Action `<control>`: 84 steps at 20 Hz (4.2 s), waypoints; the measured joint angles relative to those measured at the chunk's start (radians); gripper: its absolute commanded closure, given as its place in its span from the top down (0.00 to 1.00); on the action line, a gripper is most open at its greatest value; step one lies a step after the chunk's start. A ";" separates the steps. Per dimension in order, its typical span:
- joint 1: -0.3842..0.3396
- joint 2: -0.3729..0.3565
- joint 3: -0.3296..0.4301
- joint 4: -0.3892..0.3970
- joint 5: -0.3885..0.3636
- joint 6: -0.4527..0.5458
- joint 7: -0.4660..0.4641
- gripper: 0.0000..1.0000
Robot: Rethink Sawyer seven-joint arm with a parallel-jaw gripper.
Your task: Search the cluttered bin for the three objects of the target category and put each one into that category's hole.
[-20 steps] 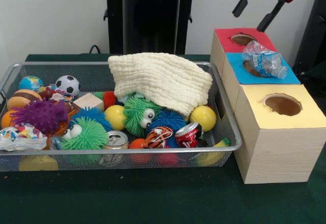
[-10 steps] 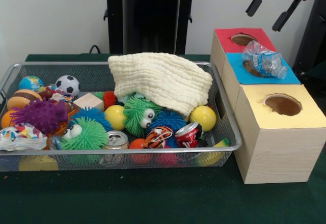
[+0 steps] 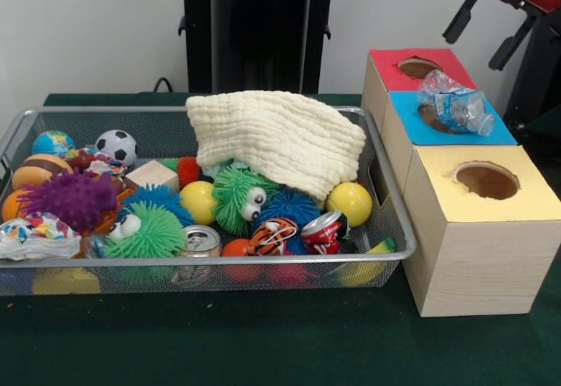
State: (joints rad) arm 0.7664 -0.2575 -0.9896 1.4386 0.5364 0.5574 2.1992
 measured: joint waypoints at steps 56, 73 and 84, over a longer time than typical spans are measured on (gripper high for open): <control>0.026 0.108 0.000 -0.004 0.001 -0.008 0.016 1.00; 0.056 0.137 0.000 -0.004 0.023 -0.008 0.018 1.00; 0.058 0.155 0.000 -0.004 0.042 -0.036 0.020 1.00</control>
State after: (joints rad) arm 0.8244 -0.1024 -0.9892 1.4342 0.5788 0.5210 2.2196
